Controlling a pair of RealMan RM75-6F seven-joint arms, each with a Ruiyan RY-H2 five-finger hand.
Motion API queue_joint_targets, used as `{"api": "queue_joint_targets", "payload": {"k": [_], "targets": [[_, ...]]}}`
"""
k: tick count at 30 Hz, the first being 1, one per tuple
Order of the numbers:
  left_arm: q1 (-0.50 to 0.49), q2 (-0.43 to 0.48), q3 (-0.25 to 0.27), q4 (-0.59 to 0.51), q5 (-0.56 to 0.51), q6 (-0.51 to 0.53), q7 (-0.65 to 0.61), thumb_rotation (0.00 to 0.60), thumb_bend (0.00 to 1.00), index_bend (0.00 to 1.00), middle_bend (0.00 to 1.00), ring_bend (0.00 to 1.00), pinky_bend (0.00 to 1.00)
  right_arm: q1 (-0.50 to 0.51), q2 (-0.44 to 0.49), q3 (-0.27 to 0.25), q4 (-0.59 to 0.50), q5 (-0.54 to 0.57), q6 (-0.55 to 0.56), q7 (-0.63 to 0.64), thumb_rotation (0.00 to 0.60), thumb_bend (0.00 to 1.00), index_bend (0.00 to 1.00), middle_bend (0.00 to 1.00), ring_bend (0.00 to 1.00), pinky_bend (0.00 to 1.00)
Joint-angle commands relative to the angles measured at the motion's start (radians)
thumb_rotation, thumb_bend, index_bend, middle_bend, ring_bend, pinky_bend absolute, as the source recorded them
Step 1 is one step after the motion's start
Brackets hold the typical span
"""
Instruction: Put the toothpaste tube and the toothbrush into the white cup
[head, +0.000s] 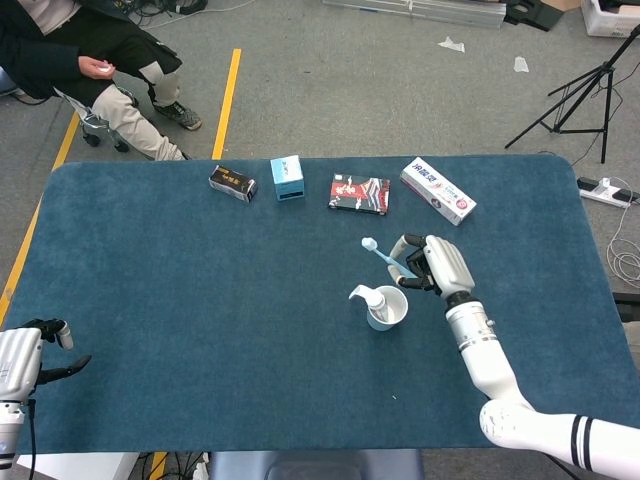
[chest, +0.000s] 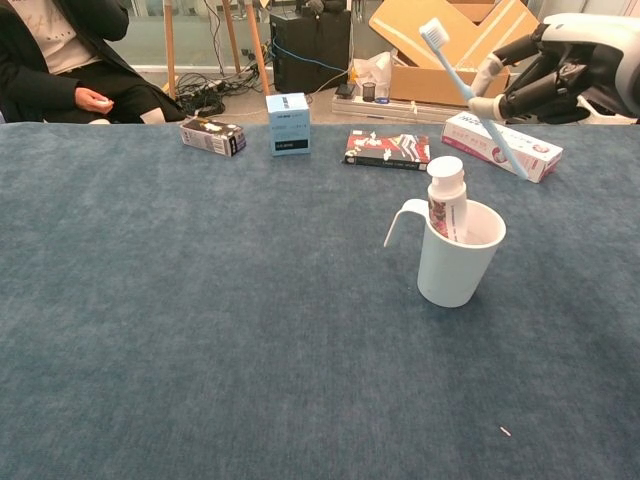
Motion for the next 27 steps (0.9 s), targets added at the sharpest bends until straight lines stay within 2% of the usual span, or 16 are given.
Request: {"api": "queue_joint_targets", "payload": {"k": [1,11,27], "targets": [[0.000,0.000,0.000,0.000,0.000,0.000,-0.001,0.600,0.04,0.66,0.62,0.53,0.63,-0.012,0.001,-0.003,-0.005,-0.005,-0.010,0.056,0.600,0.30,0.64,1.00,1.00,1.00],[0.001,0.004,-0.001,-0.006,0.002,0.004,-0.003,0.600,0.04,0.66,0.62,0.53,0.63,-0.014,-0.023,-0.015,0.023,-0.010,-0.052,0.168,0.600,0.30,0.65,1.00,1.00,1.00],[0.004,0.012,-0.001,-0.018,0.009,0.011,-0.009,0.600,0.04,0.66,0.62,0.53,0.63,0.018,-0.101,-0.038,0.112,-0.047,-0.107,0.259,0.600,0.30,0.65,1.00,1.00,1.00]]}}
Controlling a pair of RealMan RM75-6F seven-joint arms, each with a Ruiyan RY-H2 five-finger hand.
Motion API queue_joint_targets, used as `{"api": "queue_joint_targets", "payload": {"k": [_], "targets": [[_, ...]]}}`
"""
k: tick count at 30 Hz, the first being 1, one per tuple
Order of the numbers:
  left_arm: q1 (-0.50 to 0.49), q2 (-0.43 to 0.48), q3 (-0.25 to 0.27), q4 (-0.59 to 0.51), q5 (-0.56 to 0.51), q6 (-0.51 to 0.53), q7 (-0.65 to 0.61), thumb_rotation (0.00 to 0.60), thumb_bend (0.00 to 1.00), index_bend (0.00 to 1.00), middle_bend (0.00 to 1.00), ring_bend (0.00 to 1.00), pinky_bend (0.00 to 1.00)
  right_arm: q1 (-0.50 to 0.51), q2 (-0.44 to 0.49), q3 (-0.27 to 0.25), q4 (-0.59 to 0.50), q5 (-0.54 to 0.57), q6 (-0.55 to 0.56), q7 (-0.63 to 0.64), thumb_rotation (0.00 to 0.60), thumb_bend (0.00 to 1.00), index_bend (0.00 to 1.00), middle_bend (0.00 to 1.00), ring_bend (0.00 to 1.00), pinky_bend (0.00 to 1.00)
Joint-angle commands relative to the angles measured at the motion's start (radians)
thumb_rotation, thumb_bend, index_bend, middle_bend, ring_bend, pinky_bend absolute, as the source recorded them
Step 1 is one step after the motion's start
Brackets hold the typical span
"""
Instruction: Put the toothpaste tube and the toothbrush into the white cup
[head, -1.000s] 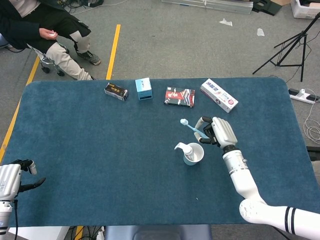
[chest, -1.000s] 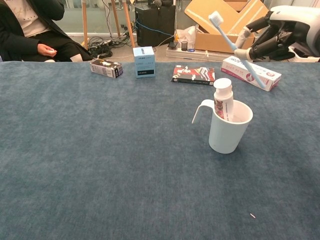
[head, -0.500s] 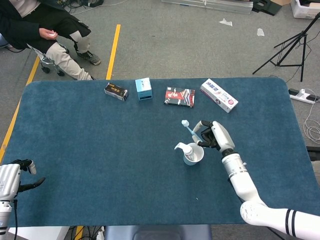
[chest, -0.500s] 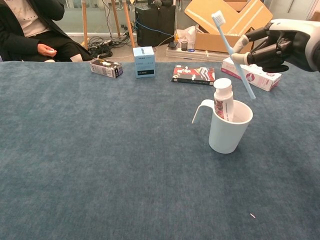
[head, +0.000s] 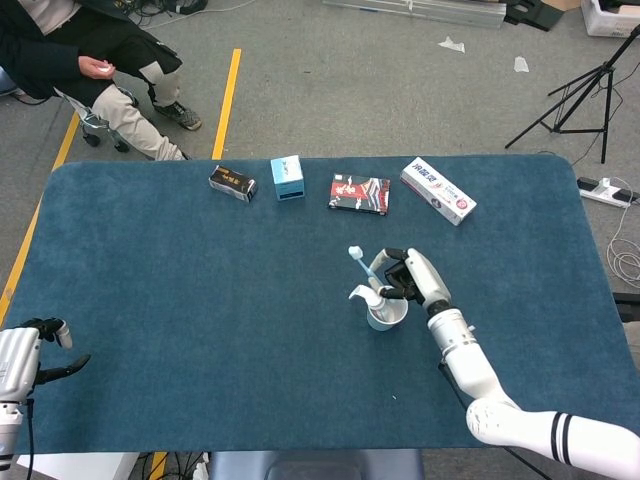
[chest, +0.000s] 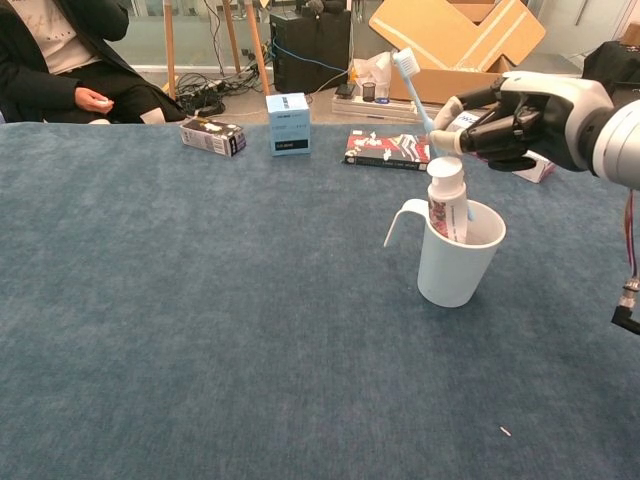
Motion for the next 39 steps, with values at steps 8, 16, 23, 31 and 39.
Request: {"api": "queue_joint_targets", "payload": {"k": [8,16,23,31,39], "targets": [[0.000,0.001,0.000,-0.001,0.001,0.000,0.001,0.600,0.04,0.66,0.62,0.53,0.63,-0.012,-0.004,-0.022,0.040,-0.070,-0.038,0.077,0.600,0.30,0.65,1.00,1.00,1.00],[0.000,-0.001,0.001,0.000,0.001,-0.002,0.002,0.600,0.04,0.66,0.62,0.53,0.63,-0.027,0.006,-0.034,0.063,-0.121,-0.052,0.134,0.600,0.30,0.65,1.00,1.00,1.00],[-0.001,-0.003,0.004,0.002,0.001,-0.005,0.006,0.600,0.04,0.66,0.62,0.53,0.63,-0.046,0.010,-0.046,0.085,-0.196,-0.050,0.196,0.600,0.30,0.65,1.00,1.00,1.00],[-0.001,-0.003,0.002,0.002,-0.002,-0.005,0.005,0.600,0.04,0.66,0.62,0.53,0.63,-0.065,-0.008,-0.052,0.125,-0.316,-0.028,0.322,0.600,0.30,0.65,1.00,1.00,1.00],[0.000,-0.002,0.002,0.001,-0.002,-0.005,0.003,0.600,0.04,0.66,0.62,0.53,0.63,-0.084,-0.023,-0.072,0.171,-0.413,0.006,0.442,0.600,0.30,0.65,1.00,1.00,1.00]]}}
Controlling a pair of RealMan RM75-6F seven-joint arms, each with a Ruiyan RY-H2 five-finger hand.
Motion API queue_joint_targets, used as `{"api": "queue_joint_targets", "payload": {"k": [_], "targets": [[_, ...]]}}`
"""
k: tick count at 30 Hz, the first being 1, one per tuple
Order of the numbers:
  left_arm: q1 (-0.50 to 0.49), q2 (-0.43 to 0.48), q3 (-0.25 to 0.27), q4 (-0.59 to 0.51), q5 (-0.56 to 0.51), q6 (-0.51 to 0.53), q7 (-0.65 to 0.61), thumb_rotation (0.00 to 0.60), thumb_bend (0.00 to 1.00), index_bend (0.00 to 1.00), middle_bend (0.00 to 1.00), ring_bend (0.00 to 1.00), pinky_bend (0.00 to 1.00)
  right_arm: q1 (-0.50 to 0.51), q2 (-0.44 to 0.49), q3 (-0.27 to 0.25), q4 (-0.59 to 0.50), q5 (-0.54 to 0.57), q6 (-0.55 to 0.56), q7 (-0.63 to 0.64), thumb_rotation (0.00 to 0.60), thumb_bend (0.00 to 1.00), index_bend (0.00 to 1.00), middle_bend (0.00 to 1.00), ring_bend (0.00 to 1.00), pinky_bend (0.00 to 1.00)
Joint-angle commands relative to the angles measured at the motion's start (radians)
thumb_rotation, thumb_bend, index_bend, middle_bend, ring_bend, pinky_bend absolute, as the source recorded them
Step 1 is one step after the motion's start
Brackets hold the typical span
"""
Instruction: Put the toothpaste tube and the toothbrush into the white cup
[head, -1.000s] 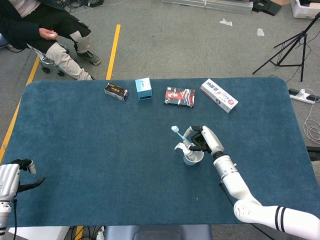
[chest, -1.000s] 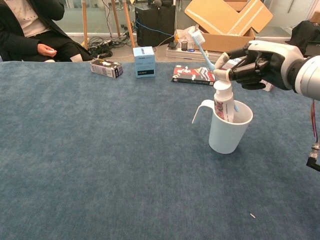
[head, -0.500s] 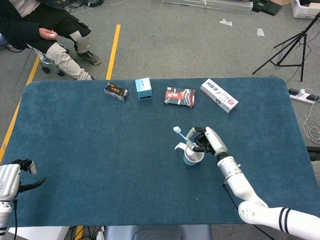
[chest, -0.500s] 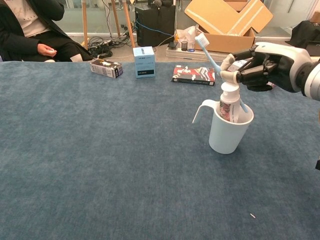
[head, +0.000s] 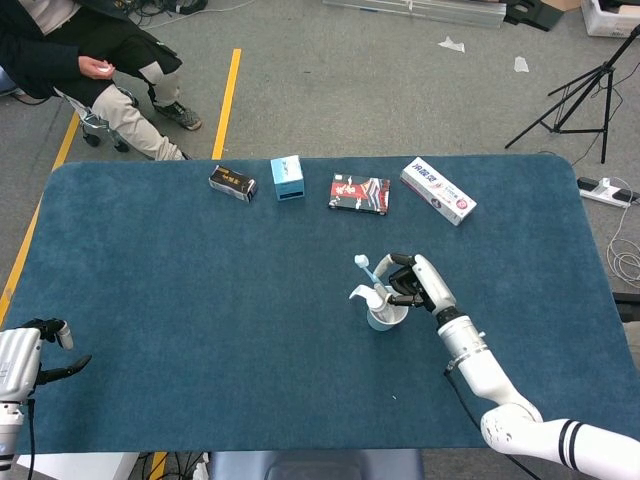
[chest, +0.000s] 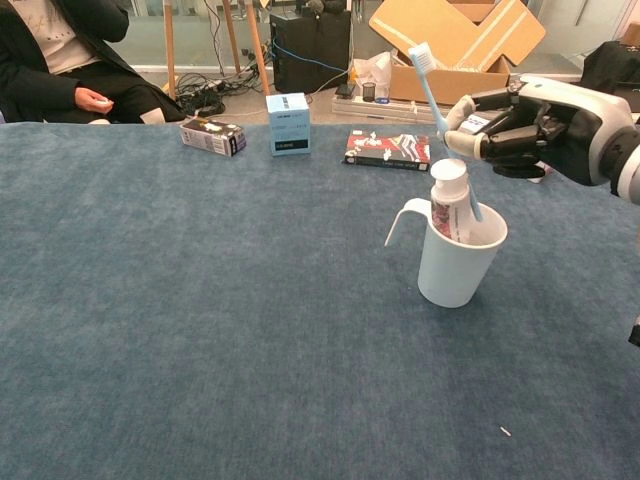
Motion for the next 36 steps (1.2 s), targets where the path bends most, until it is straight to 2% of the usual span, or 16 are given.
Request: {"api": "queue_joint_targets", "payload": {"k": [1,16,36], "targets": [[0.000,0.000,0.000,0.000,-0.001,0.000,0.000,0.600,0.04,0.66,0.62,0.53,0.63,-0.009,-0.007,-0.011,0.023,-0.034,0.016,0.043,0.600,0.30,0.65,1.00,1.00,1.00],[-0.001,-0.002,0.001,0.001,-0.001,-0.003,0.003,0.600,0.04,0.66,0.62,0.53,0.63,-0.030,-0.011,-0.037,0.086,-0.101,0.063,0.184,0.600,0.30,0.65,1.00,1.00,1.00],[0.001,0.000,0.004,-0.004,0.003,-0.002,0.004,0.600,0.04,0.66,0.62,0.53,0.63,-0.049,-0.078,-0.059,0.193,-0.163,0.151,0.370,0.600,0.30,0.65,1.00,1.00,1.00]]}}
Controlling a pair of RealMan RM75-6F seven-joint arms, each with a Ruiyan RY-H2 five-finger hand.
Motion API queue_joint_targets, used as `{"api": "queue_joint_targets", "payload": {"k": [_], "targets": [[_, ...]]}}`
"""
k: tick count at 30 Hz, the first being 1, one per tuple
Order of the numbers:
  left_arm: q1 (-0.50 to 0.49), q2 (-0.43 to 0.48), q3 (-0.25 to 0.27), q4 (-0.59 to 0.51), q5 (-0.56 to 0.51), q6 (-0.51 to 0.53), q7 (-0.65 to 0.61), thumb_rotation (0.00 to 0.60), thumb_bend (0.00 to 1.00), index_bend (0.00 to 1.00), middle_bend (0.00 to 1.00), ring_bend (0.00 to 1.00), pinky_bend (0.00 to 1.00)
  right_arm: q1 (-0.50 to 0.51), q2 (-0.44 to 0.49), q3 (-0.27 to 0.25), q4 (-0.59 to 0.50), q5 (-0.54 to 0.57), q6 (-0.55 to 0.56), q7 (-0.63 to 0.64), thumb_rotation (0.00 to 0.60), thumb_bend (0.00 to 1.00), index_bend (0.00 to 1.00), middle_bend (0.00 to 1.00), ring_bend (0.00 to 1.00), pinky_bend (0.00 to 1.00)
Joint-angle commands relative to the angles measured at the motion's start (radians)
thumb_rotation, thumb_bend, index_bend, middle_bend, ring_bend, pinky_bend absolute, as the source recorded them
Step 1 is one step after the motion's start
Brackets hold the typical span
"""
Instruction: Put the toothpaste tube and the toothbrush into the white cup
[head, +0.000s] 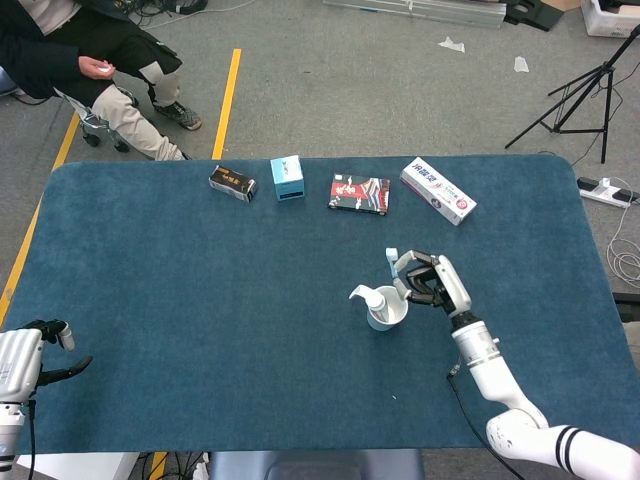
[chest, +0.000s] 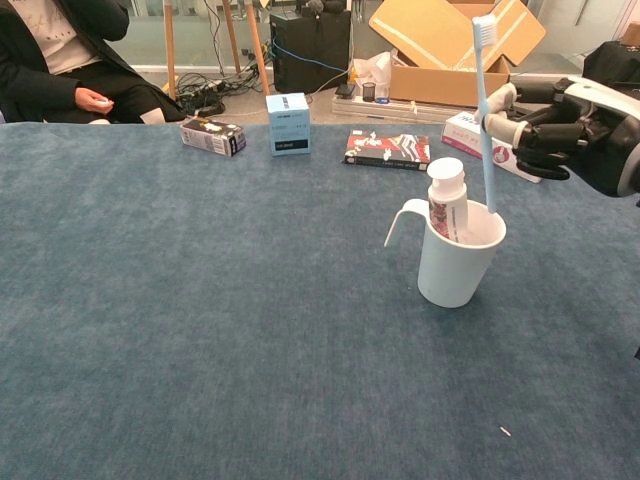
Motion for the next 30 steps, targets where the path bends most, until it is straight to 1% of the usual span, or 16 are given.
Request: {"api": "queue_joint_targets", "payload": {"k": [1,8,20,23,27,30], "targets": [[0.000,0.000,0.000,0.000,0.000,0.000,0.000,0.600,0.04,0.66,0.62,0.53,0.63,-0.003,-0.010,-0.007,0.018,-0.007,0.006,0.026,0.600,0.30,0.65,1.00,1.00,1.00],[0.001,0.002,-0.001,-0.002,0.000,0.002,-0.003,0.600,0.04,0.66,0.62,0.53,0.63,-0.003,-0.033,-0.022,0.064,-0.026,0.016,0.090,0.600,0.30,0.65,1.00,1.00,1.00],[0.002,0.005,0.000,-0.006,0.002,0.004,-0.003,0.600,0.04,0.66,0.62,0.53,0.63,-0.001,-0.055,-0.046,0.121,-0.042,0.018,0.141,0.600,0.29,0.65,1.00,1.00,1.00],[0.002,0.005,0.000,-0.006,0.003,0.005,-0.003,0.600,0.04,0.66,0.62,0.53,0.63,0.001,-0.055,-0.052,0.126,-0.047,0.018,0.141,0.600,0.26,0.65,1.00,1.00,1.00],[0.002,0.004,0.000,-0.006,0.002,0.004,-0.003,0.600,0.04,0.66,0.62,0.53,0.63,0.002,-0.055,-0.058,0.131,-0.048,0.014,0.139,0.600,0.17,0.65,1.00,1.00,1.00],[0.002,0.004,0.000,-0.005,0.002,0.003,-0.002,0.600,0.04,0.66,0.62,0.53,0.63,0.002,-0.053,-0.061,0.133,-0.049,0.014,0.141,0.600,0.11,0.62,1.00,1.00,1.00]]}}
